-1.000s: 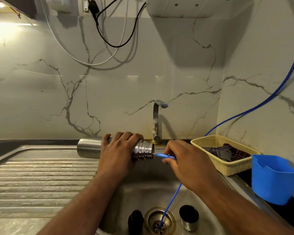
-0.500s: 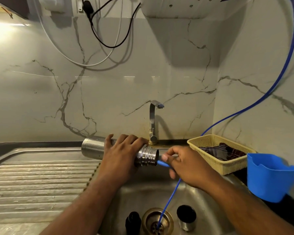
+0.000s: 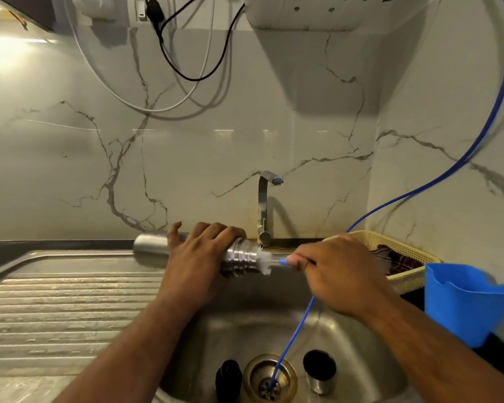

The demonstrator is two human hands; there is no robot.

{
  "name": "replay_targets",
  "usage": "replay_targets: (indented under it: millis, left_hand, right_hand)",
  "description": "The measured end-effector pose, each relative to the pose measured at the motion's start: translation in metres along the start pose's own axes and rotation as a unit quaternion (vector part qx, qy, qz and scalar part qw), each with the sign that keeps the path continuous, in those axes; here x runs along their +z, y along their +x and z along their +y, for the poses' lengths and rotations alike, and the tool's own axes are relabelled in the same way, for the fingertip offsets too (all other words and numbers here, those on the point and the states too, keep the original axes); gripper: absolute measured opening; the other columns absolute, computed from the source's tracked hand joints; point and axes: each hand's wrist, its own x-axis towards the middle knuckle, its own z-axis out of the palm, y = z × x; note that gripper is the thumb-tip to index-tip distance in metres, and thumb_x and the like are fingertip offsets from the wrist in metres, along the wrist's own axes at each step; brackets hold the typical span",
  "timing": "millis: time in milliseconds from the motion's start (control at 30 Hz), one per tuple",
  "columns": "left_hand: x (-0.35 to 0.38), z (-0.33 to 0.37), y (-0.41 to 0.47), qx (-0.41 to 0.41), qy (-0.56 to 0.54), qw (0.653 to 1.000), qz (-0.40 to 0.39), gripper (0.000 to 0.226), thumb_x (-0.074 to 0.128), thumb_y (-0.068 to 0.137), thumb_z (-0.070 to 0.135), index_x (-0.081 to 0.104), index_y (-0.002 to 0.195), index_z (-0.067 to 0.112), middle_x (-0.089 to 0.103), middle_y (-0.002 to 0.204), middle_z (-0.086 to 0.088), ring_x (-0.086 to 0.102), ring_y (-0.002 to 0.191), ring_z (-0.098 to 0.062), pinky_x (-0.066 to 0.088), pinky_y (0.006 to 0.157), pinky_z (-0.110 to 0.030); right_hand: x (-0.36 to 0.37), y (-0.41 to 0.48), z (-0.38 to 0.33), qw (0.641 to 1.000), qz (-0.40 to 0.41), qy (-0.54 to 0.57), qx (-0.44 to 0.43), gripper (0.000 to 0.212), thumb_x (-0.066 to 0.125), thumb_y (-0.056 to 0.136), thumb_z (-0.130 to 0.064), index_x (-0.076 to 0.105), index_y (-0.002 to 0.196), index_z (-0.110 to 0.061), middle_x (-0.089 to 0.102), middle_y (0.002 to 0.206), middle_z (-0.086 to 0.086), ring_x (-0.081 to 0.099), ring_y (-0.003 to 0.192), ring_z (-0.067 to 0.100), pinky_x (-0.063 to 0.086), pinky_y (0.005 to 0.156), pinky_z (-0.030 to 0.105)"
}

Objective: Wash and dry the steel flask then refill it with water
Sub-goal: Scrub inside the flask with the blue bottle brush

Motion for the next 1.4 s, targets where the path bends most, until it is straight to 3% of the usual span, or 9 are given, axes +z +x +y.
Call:
replay_targets:
  millis: [167, 300, 500, 733, 967, 1133, 1233, 1300, 1400]
  left_hand:
    - [0.010, 0.008, 0.000, 0.030, -0.004, 1.000, -0.006, 0.076, 0.085, 0.065, 0.043, 0.045, 0.129, 0.049, 0.060, 0.128, 0.018, 0.053, 0.126, -0.015, 0.019, 0.116, -0.065]
    - [0.008, 0.001, -0.001, -0.019, -0.016, 1.000, -0.001, 0.071, 0.081, 0.073, 0.044, 0.043, 0.133, 0.048, 0.056, 0.133, 0.016, 0.047, 0.131, -0.015, 0.015, 0.118, -0.062]
    - [0.005, -0.009, -0.002, -0.049, -0.012, 0.999, -0.018, 0.067, 0.077, 0.077, 0.046, 0.043, 0.135, 0.045, 0.056, 0.132, 0.015, 0.047, 0.130, -0.016, 0.012, 0.119, -0.064]
    - [0.011, 0.005, -0.001, 0.042, 0.019, 0.999, 0.008, 0.070, 0.086, 0.066, 0.041, 0.051, 0.125, 0.046, 0.062, 0.125, 0.016, 0.056, 0.124, -0.017, 0.015, 0.116, -0.070]
    - [0.005, -0.024, 0.000, -0.055, -0.013, 0.998, 0.004, 0.070, 0.086, 0.068, 0.036, 0.050, 0.127, 0.046, 0.062, 0.123, 0.015, 0.055, 0.124, -0.019, 0.015, 0.116, -0.066]
    - [0.000, -0.006, 0.001, -0.035, -0.028, 0.999, -0.003, 0.067, 0.079, 0.076, 0.046, 0.044, 0.134, 0.046, 0.057, 0.132, 0.016, 0.048, 0.130, -0.015, 0.011, 0.120, -0.064]
    - [0.003, 0.016, -0.001, 0.028, -0.002, 1.000, 0.012, 0.075, 0.085, 0.066, 0.044, 0.047, 0.131, 0.043, 0.061, 0.128, 0.015, 0.053, 0.125, -0.016, 0.015, 0.118, -0.065]
    - [0.004, 0.020, 0.000, 0.040, 0.005, 0.999, 0.017, 0.077, 0.085, 0.064, 0.044, 0.047, 0.131, 0.043, 0.060, 0.128, 0.015, 0.054, 0.125, -0.016, 0.017, 0.118, -0.064]
    - [0.002, -0.001, -0.002, 0.003, -0.007, 0.999, 0.032, 0.076, 0.085, 0.067, 0.042, 0.045, 0.132, 0.046, 0.058, 0.132, 0.015, 0.050, 0.129, -0.017, 0.017, 0.118, -0.063]
  right_hand:
    - [0.022, 0.002, 0.000, 0.979, -0.067, 0.179, 0.075, 0.022, 0.049, 0.102, -0.052, 0.061, 0.097, -0.034, 0.060, 0.076, -0.009, 0.056, 0.069, 0.004, 0.037, 0.057, 0.018]
    - [0.020, 0.004, 0.006, 0.987, -0.049, 0.156, 0.003, 0.025, 0.072, 0.087, -0.052, 0.058, 0.101, -0.036, 0.058, 0.085, -0.019, 0.056, 0.076, 0.002, 0.039, 0.059, 0.012]
    - [0.016, 0.004, 0.020, 0.999, 0.029, -0.008, 0.019, 0.026, 0.057, 0.096, -0.057, 0.066, 0.091, -0.033, 0.062, 0.072, -0.013, 0.055, 0.066, 0.007, 0.031, 0.053, 0.019]
    - [0.033, 0.002, -0.004, 0.932, -0.142, 0.310, 0.126, 0.026, 0.052, 0.103, -0.046, 0.070, 0.102, -0.027, 0.056, 0.061, -0.007, 0.049, 0.054, 0.002, 0.040, 0.058, 0.023]
    - [-0.007, 0.002, 0.024, 0.998, -0.047, 0.026, 0.019, 0.032, 0.053, 0.087, -0.071, 0.058, 0.099, -0.042, 0.063, 0.079, -0.016, 0.058, 0.074, 0.003, 0.046, 0.063, 0.020]
    - [-0.002, 0.006, 0.022, 0.980, 0.153, -0.061, -0.113, 0.023, 0.058, 0.098, -0.045, 0.067, 0.086, -0.028, 0.063, 0.077, -0.011, 0.051, 0.071, 0.016, 0.043, 0.063, 0.036]
    - [0.009, 0.000, -0.004, 0.984, 0.140, -0.070, -0.090, 0.012, 0.072, 0.091, -0.034, 0.068, 0.082, -0.026, 0.057, 0.068, -0.011, 0.043, 0.062, 0.012, 0.025, 0.054, 0.023]
    - [0.011, -0.002, -0.009, 0.994, 0.096, -0.037, -0.027, 0.016, 0.059, 0.100, -0.040, 0.065, 0.090, -0.030, 0.049, 0.064, -0.012, 0.038, 0.057, 0.008, 0.017, 0.050, 0.020]
    - [0.000, 0.002, 0.008, 0.998, 0.024, 0.006, 0.062, 0.028, 0.037, 0.107, -0.049, 0.061, 0.103, -0.035, 0.047, 0.066, -0.013, 0.046, 0.060, 0.008, 0.030, 0.053, 0.025]
